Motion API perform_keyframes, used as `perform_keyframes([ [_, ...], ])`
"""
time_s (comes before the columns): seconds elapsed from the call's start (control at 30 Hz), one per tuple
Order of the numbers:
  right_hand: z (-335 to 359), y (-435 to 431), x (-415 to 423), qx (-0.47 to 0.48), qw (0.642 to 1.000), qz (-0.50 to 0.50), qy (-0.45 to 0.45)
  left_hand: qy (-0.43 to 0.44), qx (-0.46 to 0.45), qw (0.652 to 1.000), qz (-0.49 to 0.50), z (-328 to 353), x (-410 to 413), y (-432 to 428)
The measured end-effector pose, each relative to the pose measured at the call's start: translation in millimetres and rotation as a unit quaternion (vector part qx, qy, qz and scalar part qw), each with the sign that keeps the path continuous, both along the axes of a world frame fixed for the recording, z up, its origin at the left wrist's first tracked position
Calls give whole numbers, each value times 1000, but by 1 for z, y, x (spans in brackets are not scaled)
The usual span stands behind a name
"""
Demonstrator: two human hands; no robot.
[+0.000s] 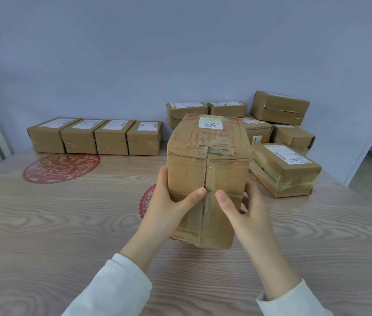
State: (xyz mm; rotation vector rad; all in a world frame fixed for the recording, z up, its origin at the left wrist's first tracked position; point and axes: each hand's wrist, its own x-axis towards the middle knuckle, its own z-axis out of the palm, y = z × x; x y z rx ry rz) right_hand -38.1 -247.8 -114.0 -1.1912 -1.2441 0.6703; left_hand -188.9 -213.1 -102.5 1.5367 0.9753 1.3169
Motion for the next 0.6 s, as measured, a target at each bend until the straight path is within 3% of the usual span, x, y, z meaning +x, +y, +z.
perform_keyframes([
  [0.3, 6, 3, 9, -3, 999, -9, -44, -36, -36, 999, -13, -2, -5, 1],
  [0.6, 18, 3, 14, 91, 993, -18, -77, 111, -11, 991, -75, 10, -19, 10],
])
